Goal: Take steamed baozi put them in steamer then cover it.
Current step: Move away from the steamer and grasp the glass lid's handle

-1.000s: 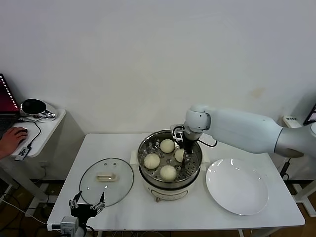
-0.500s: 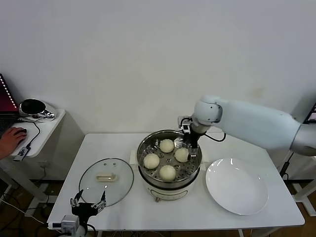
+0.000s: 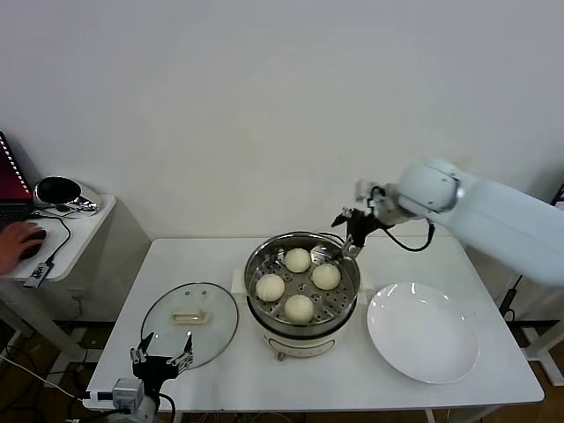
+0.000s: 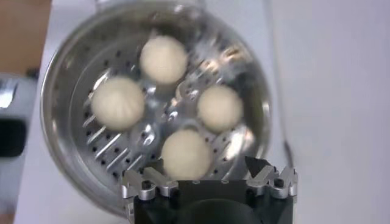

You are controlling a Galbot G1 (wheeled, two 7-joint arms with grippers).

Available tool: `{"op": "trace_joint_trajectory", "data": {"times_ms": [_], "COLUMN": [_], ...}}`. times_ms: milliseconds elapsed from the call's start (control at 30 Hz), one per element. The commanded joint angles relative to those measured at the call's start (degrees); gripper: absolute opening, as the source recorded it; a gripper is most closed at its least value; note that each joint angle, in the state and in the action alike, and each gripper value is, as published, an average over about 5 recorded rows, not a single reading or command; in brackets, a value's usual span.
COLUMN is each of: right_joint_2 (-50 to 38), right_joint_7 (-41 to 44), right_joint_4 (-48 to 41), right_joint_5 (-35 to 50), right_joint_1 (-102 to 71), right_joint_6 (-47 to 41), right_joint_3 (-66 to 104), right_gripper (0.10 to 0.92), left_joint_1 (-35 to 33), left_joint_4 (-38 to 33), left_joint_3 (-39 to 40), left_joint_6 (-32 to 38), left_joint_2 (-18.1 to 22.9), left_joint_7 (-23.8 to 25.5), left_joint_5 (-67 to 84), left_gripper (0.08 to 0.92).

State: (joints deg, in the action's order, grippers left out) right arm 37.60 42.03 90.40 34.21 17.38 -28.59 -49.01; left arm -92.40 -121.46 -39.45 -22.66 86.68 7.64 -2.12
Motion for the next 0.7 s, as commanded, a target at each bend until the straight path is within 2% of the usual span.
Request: {"op": "trace_joint_trajectory", "data": {"times_ms": [33,233,700], "right_joint_2": [-14.1,-7.7,19.7], "right_joint_7": [-25.4,-29.8,-38.6], "right_joint_4": [10.7,13.8,14.2], "right_joint_5": [14.1,14.2,10.6], "right_joint_1": [-41.5,-71.7,-97.0], "right_joint_6": [11.2,17.1,35.6], "right_joint_3": [46.6,74.7,89.8], "right_gripper": [0.823,0.823,0.823], "left_joint_1": [0.7,0.9,4.3], "left_joint_4": [0.2,0.4,2.1], "left_joint_3": [2.0,3.9,4.8], "left_joint_6": [2.0,5.4,9.1], "left_joint_2": [-1.0,-1.6,-2.6], "left_joint_7": [-1.3,-1.3,-3.7], "left_joint_5": [4.8,6.2,-0.4], "left_gripper": [0.823,0.823,0.823]}}
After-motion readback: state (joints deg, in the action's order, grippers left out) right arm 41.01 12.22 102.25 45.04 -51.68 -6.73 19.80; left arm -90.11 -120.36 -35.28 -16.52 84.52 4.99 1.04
